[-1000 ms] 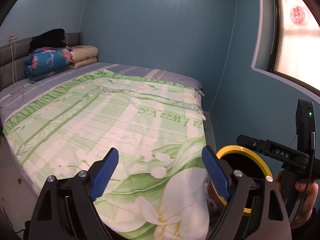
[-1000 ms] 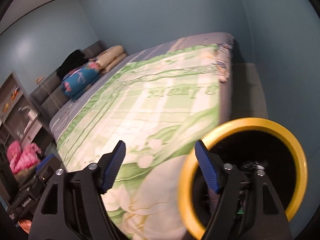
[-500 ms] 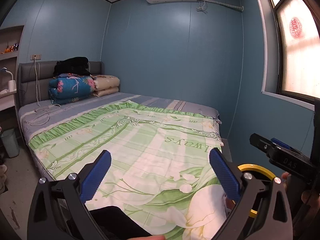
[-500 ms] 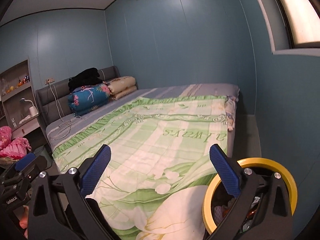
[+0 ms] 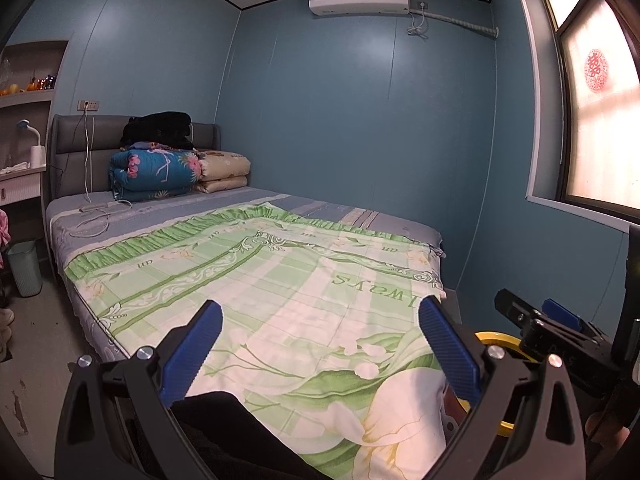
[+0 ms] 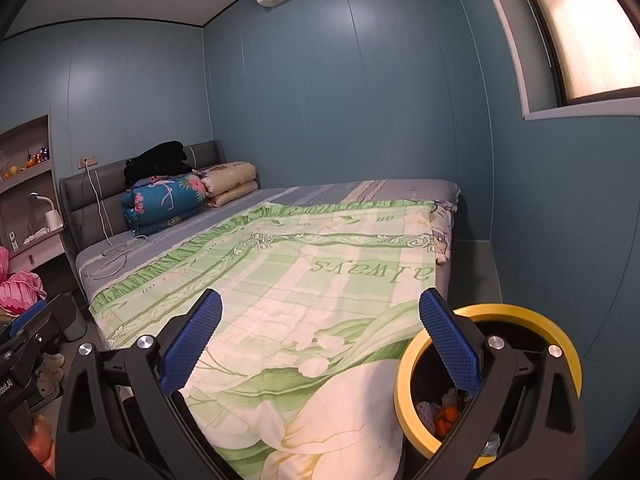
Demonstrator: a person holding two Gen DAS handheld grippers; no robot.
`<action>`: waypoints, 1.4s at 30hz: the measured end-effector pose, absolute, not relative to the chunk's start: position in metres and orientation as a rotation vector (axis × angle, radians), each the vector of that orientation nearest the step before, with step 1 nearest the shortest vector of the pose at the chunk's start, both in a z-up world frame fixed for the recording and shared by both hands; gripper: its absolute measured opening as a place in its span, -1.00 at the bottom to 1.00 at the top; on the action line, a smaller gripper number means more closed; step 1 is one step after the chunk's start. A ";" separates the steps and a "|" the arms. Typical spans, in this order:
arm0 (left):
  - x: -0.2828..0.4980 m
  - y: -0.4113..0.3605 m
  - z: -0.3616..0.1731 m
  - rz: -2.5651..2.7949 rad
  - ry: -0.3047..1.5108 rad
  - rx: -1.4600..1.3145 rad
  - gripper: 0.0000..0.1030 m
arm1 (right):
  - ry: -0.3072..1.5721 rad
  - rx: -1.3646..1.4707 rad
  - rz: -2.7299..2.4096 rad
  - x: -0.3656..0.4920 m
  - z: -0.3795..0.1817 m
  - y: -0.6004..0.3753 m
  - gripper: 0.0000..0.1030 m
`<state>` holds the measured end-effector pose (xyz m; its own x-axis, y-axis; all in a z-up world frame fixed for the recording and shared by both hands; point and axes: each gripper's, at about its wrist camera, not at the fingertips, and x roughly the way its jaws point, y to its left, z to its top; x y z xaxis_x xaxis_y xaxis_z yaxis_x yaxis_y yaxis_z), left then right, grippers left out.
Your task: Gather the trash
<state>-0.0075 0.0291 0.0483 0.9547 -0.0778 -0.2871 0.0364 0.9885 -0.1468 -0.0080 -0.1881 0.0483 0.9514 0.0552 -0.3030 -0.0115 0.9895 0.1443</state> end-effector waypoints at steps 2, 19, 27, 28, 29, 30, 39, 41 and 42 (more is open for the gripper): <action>-0.007 0.028 0.046 -0.054 0.303 -0.139 0.84 | 0.321 0.149 0.034 -0.007 0.046 -0.191 0.85; -0.004 0.027 0.042 -0.048 0.315 -0.135 0.84 | 0.361 0.175 0.039 -0.001 0.034 -0.195 0.85; -0.002 0.025 0.041 -0.053 0.324 -0.134 0.84 | 0.362 0.174 0.035 -0.001 0.032 -0.194 0.85; -0.002 0.025 0.041 -0.053 0.324 -0.135 0.84 | 0.363 0.176 0.034 0.000 0.032 -0.195 0.85; -0.002 0.025 0.041 -0.054 0.325 -0.136 0.84 | 0.365 0.176 0.032 0.000 0.032 -0.195 0.85; -0.002 0.025 0.041 -0.055 0.327 -0.137 0.84 | 0.365 0.176 0.030 0.000 0.032 -0.195 0.85; 0.001 0.024 0.039 -0.065 0.336 -0.137 0.84 | 0.378 0.184 0.017 0.001 0.030 -0.195 0.85; 0.002 0.023 0.038 -0.067 0.338 -0.138 0.84 | 0.383 0.184 0.014 0.002 0.030 -0.195 0.85; 0.002 0.023 0.038 -0.067 0.340 -0.139 0.84 | 0.384 0.185 0.014 0.002 0.029 -0.195 0.85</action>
<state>0.0022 0.0231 0.0376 0.9407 -0.0893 -0.3274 0.0425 0.9882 -0.1474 0.0019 -0.1953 0.0294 0.9273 0.0484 -0.3712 0.0216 0.9831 0.1821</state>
